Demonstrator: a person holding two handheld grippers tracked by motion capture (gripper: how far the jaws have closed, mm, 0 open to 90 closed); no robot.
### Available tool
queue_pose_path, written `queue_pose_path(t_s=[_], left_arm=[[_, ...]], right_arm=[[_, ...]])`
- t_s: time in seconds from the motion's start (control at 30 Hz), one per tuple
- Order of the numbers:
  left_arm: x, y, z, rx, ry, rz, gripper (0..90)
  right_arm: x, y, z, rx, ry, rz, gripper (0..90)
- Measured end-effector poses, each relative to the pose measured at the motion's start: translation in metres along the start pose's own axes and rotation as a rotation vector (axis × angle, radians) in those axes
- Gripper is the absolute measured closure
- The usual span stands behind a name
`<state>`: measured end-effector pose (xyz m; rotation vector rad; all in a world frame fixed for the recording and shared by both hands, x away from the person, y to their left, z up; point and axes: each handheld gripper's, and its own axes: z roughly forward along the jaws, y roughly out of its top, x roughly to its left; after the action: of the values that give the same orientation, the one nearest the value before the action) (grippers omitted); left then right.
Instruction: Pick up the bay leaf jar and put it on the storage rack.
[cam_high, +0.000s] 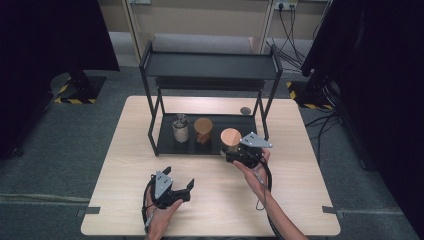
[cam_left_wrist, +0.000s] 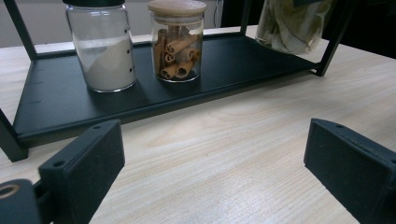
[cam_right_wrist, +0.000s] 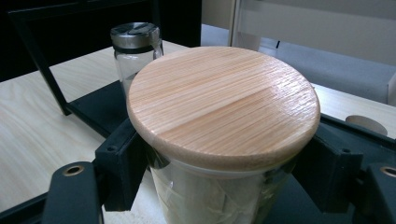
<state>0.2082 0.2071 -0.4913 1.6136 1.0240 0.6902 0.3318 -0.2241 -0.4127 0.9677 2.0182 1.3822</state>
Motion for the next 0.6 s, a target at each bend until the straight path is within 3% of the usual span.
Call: queue_pose_path(t_s=[0.6], left_arm=[[0.000, 0.000, 0.000, -0.001, 0.000, -0.003, 4.6]], right_arm=[[-0.001, 0.010, 0.021, 0.010, -0.033, 0.011, 25.8]])
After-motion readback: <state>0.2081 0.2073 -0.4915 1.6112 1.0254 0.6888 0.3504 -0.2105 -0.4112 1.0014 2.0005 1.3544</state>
